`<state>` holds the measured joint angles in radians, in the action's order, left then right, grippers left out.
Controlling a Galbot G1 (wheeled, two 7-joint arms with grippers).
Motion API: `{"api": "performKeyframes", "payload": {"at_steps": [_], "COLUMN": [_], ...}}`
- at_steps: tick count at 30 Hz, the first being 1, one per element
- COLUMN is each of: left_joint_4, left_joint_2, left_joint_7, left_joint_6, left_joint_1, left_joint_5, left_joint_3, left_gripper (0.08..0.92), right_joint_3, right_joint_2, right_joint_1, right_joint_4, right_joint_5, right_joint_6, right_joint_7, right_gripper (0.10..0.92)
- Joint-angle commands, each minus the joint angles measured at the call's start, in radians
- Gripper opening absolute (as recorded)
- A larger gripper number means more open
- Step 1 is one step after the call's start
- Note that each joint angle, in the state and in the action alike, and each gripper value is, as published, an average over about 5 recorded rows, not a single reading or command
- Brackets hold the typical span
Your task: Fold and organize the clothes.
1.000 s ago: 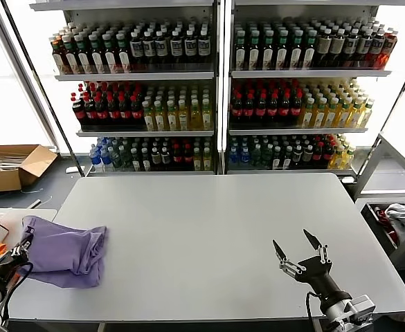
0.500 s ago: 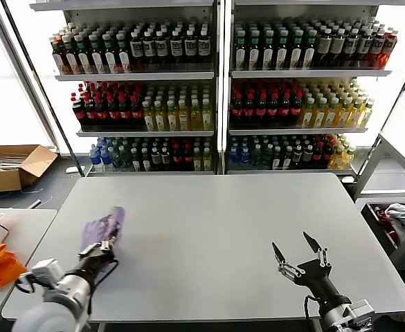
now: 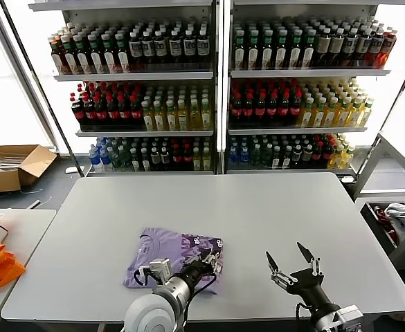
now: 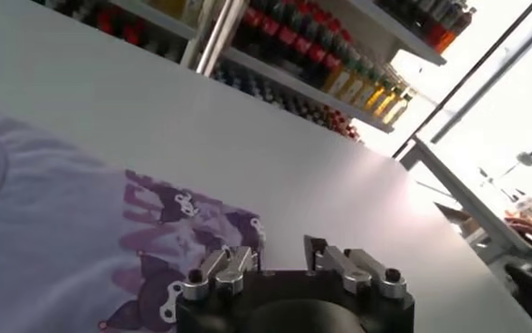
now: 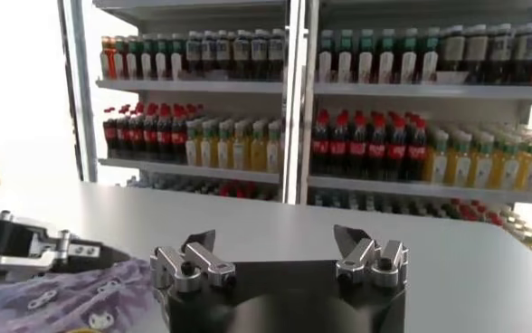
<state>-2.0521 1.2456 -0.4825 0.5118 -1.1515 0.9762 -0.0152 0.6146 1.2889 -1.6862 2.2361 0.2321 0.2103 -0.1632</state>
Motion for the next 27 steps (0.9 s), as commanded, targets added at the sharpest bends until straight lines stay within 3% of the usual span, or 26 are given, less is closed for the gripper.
{"api": "performKeyframes", "payload": {"at_steps": [1, 10, 16, 22, 27], "left_joint_4": [-0.078, -0.171, -0.228, -0.257, -0.251], "left_joint_2": [-0.039, -0.131, -0.126, -0.112, -0.105], "left_joint_7": [0.061, 0.151, 0.183, 0.173, 0.165], "left_joint_6": [-0.045, -0.094, -0.103, -0.104, -0.104], "left_joint_1": [0.101, -0.006, -0.081, -0.123, -0.13], "left_joint_5": [0.121, 0.039, 0.033, 0.032, 0.032], "left_joint_3": [0.104, 0.344, 0.382, 0.362, 0.359], "left_gripper": [0.414, 0.674, 0.81, 0.822, 0.823], "right_joint_3": [-0.301, -0.498, -0.556, -0.536, -0.495], "right_joint_2": [-0.021, 0.01, 0.071, 0.077, 0.056], "right_joint_1": [0.108, 0.258, 0.336, 0.329, 0.304], "right_joint_4": [-0.09, -0.25, -0.331, -0.294, -0.25], "right_joint_5": [0.183, 0.367, 0.421, 0.423, 0.308], "right_joint_6": [0.213, 0.272, 0.285, 0.275, 0.23], "right_joint_7": [0.164, 0.235, 0.298, 0.327, 0.279], "right_gripper": [0.823, 0.823, 0.811, 0.663, 0.515]}}
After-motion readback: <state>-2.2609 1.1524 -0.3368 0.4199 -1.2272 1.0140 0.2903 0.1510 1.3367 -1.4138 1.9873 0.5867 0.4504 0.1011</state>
